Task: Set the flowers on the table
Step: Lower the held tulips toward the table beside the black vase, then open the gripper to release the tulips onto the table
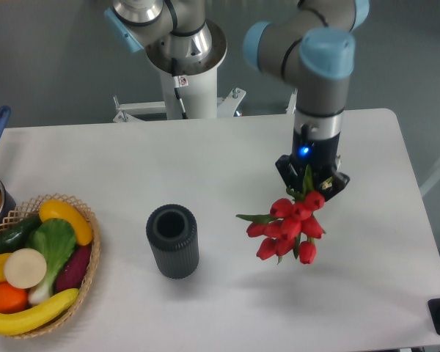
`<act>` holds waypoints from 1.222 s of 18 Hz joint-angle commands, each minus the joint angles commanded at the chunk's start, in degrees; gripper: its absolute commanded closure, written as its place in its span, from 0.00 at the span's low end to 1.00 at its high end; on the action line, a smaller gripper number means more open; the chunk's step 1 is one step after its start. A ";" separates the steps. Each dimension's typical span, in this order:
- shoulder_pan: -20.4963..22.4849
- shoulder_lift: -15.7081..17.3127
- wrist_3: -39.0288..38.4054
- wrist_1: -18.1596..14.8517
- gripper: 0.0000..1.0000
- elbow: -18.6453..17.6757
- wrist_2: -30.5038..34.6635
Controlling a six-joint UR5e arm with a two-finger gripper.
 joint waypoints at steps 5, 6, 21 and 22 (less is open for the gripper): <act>-2.73 -4.57 0.44 -0.71 0.75 0.44 6.87; -2.73 -5.27 0.35 -1.06 0.75 0.70 6.87; -3.17 -8.54 0.35 0.25 0.00 1.14 7.40; -3.08 -7.92 0.53 0.51 0.00 2.10 7.05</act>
